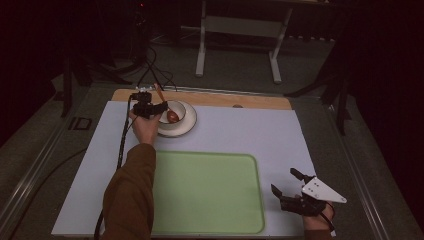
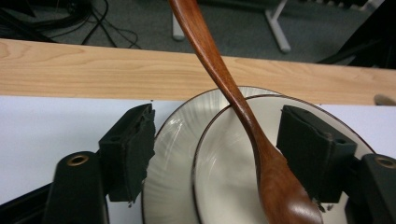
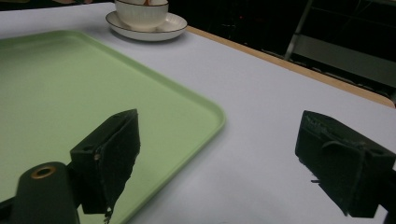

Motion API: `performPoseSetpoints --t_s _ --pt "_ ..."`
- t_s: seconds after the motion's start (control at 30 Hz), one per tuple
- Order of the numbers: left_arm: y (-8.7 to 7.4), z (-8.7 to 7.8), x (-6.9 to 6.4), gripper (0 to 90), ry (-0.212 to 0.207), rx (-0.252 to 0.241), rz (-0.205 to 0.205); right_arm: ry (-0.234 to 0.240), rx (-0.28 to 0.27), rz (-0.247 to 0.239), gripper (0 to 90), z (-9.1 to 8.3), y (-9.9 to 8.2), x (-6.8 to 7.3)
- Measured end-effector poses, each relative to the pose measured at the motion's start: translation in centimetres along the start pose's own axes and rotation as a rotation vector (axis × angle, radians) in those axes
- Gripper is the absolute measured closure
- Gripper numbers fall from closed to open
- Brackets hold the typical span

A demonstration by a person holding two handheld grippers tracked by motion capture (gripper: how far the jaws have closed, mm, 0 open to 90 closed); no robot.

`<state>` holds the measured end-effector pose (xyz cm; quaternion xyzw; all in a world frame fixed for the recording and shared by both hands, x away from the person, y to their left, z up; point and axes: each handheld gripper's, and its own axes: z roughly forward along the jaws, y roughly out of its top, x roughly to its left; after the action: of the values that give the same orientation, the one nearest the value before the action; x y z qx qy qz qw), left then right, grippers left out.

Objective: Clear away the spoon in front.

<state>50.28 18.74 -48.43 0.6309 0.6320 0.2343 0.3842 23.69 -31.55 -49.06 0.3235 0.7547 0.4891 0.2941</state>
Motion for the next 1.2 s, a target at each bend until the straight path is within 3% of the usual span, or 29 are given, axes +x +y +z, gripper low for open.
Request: performPoseSetpoints --t_s 0.17,0.27,0.37,0.63,0.8,0.97,1.2 --pt "0.2 1.0 -0.4 27.4 0.038 0.034 0.018 -0.005 0.004 0.003 13.6 0.0 0.0 0.0" --pt "0.3 1.5 -0.4 27.5 0.04 0.062 0.023 -0.008 0.005 0.002 13.5 0.0 -0.1 0.0" --pt "0.5 1.6 -0.5 28.9 0.031 0.053 0.015 -0.011 0.005 0.008 13.6 0.0 -0.1 -0.1" --pt "-0.2 1.4 -0.2 53.0 0.07 0.119 0.051 -0.009 0.007 0.004 13.6 0.0 -0.1 -0.1" --pt "0.2 0.4 -0.3 64.8 0.077 0.091 0.073 -0.008 0.007 0.005 13.6 0.0 0.0 -0.1" --pt "0.4 -1.0 -0.5 73.9 0.057 0.041 0.091 -0.003 0.008 0.003 13.6 0.0 0.0 0.0" --pt "0.6 -2.8 -1.9 83.5 -0.018 -0.027 0.146 0.003 0.007 0.001 13.6 0.1 0.0 -0.1"
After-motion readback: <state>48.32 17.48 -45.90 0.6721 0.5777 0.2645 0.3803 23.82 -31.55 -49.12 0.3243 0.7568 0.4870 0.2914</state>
